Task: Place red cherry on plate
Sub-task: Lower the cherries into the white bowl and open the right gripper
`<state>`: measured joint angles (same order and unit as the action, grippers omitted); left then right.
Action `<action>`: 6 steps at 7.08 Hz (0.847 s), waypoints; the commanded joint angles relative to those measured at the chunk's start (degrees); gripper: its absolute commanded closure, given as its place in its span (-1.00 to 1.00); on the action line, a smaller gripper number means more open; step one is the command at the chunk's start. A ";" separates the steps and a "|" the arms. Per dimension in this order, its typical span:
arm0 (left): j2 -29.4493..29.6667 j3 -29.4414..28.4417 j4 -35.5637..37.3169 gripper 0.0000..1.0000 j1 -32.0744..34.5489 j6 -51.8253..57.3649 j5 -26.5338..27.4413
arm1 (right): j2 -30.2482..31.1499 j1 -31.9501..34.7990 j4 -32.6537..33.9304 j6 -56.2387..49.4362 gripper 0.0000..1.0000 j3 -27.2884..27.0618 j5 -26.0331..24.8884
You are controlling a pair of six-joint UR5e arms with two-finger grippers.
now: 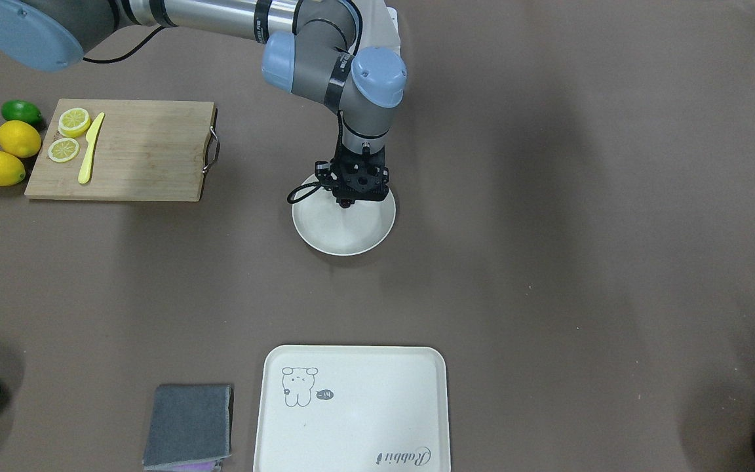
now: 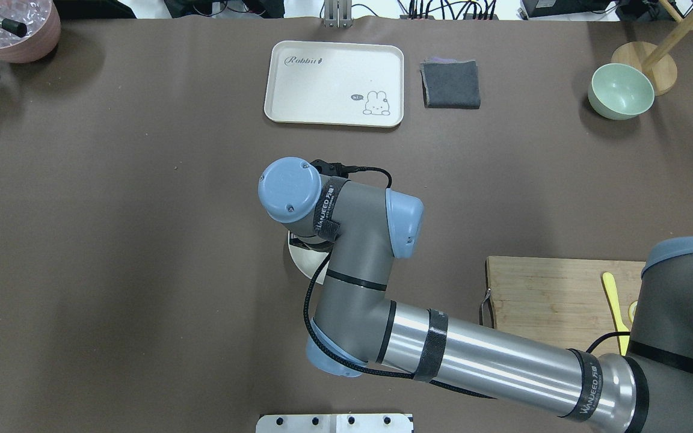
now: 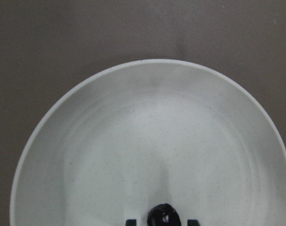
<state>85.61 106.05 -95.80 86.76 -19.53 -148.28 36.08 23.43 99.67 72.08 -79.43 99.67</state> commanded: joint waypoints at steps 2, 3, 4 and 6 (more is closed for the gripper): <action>-0.01 0.56 0.00 -0.95 0.25 -0.07 -0.16 | 0.30 2.23 2.70 -0.88 -0.99 -6.04 1.57; -0.01 0.21 0.00 -0.95 -0.10 0.02 -0.51 | 0.65 3.89 8.55 -1.06 -1.00 -12.44 4.54; -0.18 0.38 0.00 -0.95 -0.28 0.02 -0.69 | 1.70 5.82 16.70 -3.32 -1.00 -20.85 6.83; -0.88 -0.14 0.00 -0.95 -0.45 3.76 -0.69 | 15.60 13.26 21.79 -11.65 -0.99 -37.92 9.91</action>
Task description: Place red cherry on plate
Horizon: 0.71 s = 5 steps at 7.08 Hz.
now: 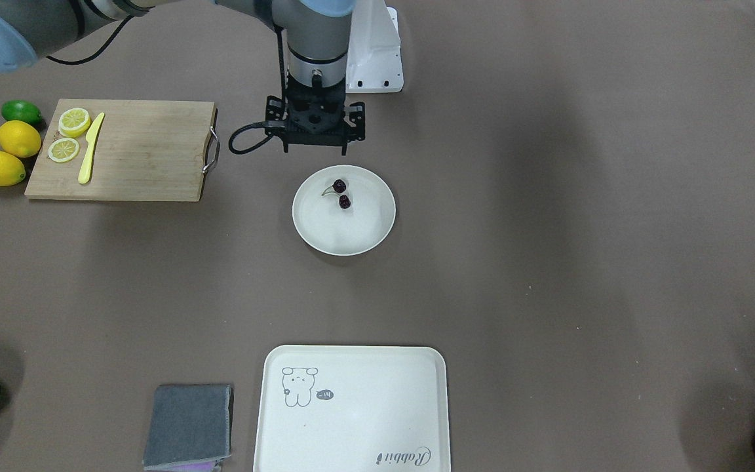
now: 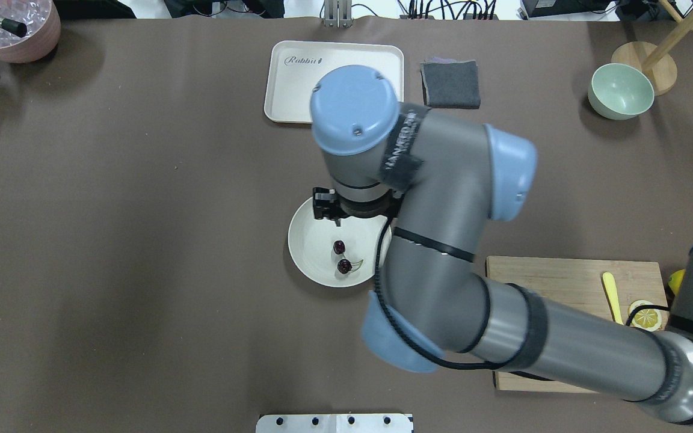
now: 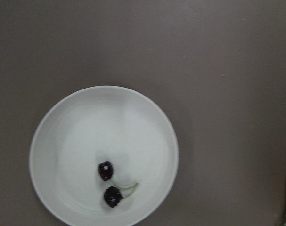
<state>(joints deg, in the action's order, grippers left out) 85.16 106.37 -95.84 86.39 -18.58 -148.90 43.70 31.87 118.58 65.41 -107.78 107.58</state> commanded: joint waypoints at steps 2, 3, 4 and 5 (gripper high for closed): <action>0.35 -3.70 0.13 -0.95 -0.70 5.39 -0.07 | 21.19 18.42 2.71 -22.19 -1.00 -14.12 10.60; 0.71 -3.37 1.34 -0.95 -3.31 5.40 -0.16 | 25.42 23.18 2.79 -30.00 -1.00 -13.86 12.29; 2.89 -2.06 3.53 -0.95 -4.03 5.40 -0.25 | 29.90 26.80 2.45 -36.52 -1.00 -13.69 14.31; 5.87 -1.35 7.38 -0.95 -4.65 5.40 -0.25 | 32.47 30.06 2.36 -40.24 -1.00 -13.77 16.76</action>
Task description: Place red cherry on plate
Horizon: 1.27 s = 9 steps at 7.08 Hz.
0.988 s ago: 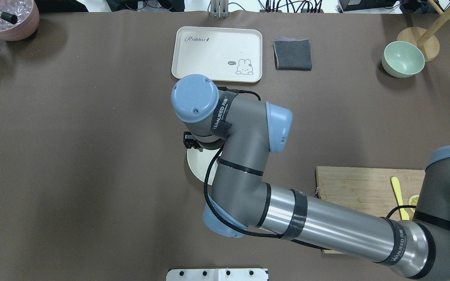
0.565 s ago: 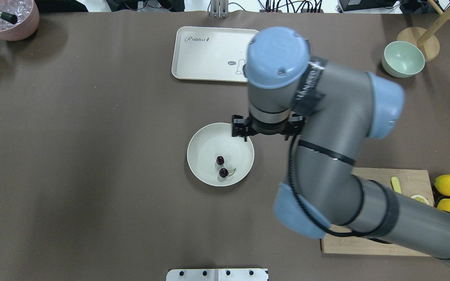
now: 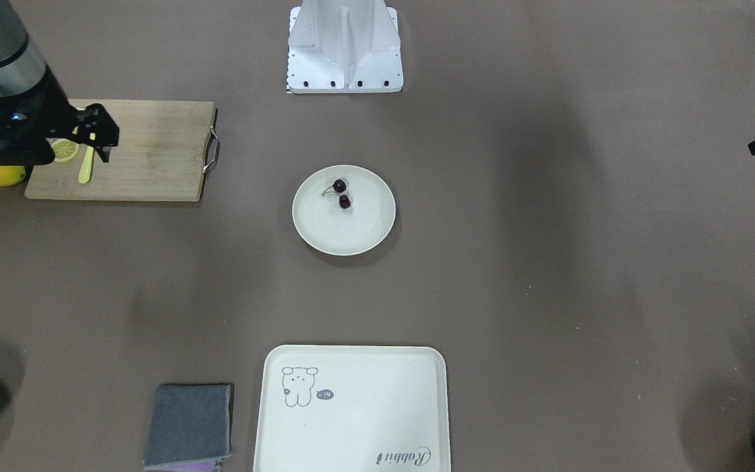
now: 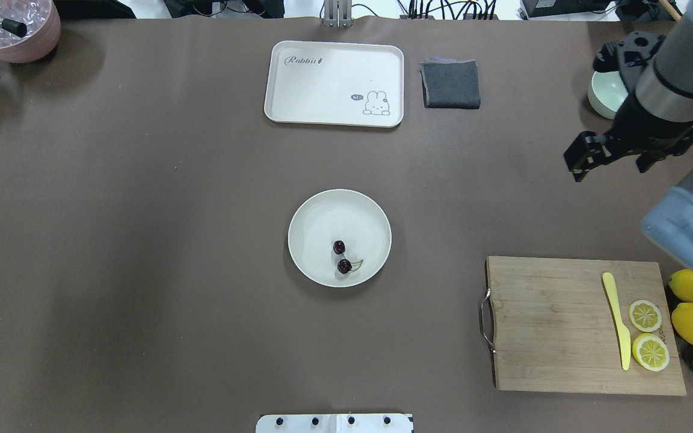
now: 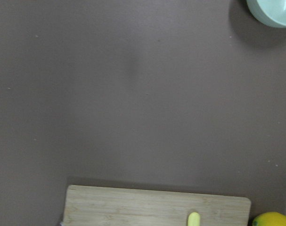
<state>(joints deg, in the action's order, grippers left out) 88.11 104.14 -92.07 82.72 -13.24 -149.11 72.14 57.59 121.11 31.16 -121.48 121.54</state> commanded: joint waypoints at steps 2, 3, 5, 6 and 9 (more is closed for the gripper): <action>3.30 1.42 4.09 -0.95 -4.64 0.14 -0.04 | 7.57 12.15 -0.34 -11.35 -1.00 -2.08 7.91; 4.51 0.29 4.88 -0.95 -6.67 0.05 0.22 | 11.75 14.28 -0.61 -12.69 -1.00 -6.62 8.28; 10.66 2.97 15.47 -0.95 -7.13 0.05 8.07 | 15.05 16.40 -0.09 -12.09 -1.00 -11.23 10.46; 10.68 5.70 17.52 -0.95 -6.87 0.05 10.74 | 14.61 16.76 0.00 -12.09 -1.00 -11.32 10.82; 12.01 6.26 24.39 -0.95 -0.02 2.40 10.86 | 14.52 15.81 -0.34 -12.52 -1.00 -7.91 11.44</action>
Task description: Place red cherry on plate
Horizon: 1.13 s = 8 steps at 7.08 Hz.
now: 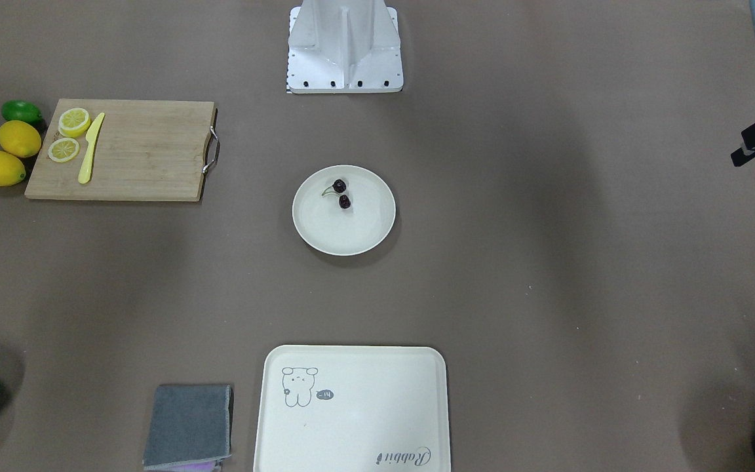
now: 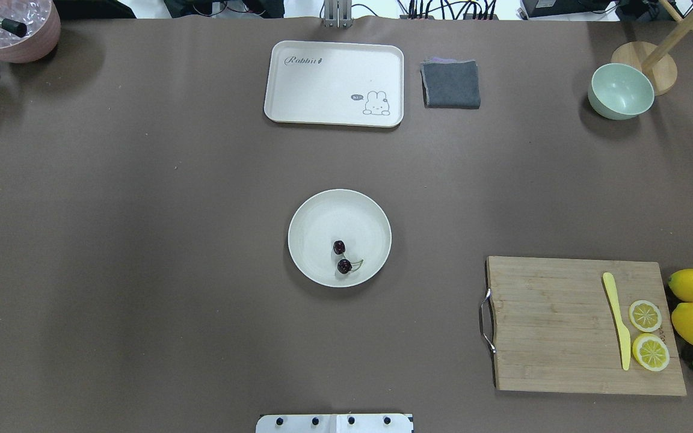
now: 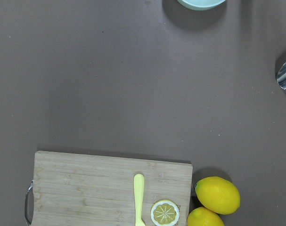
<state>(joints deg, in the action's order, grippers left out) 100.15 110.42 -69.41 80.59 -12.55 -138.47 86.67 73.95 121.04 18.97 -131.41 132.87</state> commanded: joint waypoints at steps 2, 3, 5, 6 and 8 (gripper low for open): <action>-4.24 0.05 1.91 -0.95 2.29 10.05 0.39 | 3.66 -0.56 -0.54 -7.74 -1.00 2.21 -0.68; -6.00 0.49 1.82 -0.95 2.73 11.13 0.48 | 5.86 -0.56 -0.63 -11.72 -1.00 2.04 -0.59; -11.09 5.21 1.73 -0.95 5.79 12.71 0.13 | 10.94 0.31 -6.22 -12.03 -1.00 0.55 -0.33; -12.77 6.72 1.56 -0.95 5.98 13.59 0.13 | 14.63 1.36 -11.47 -12.81 -1.00 0.63 -0.07; -16.72 6.82 1.29 -0.95 7.11 20.44 -0.13 | 17.40 1.81 -16.97 -12.82 -1.00 0.54 0.63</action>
<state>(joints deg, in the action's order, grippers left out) 86.14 116.84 -67.93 86.78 4.71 -138.46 102.51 75.43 106.96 6.13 -130.69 133.00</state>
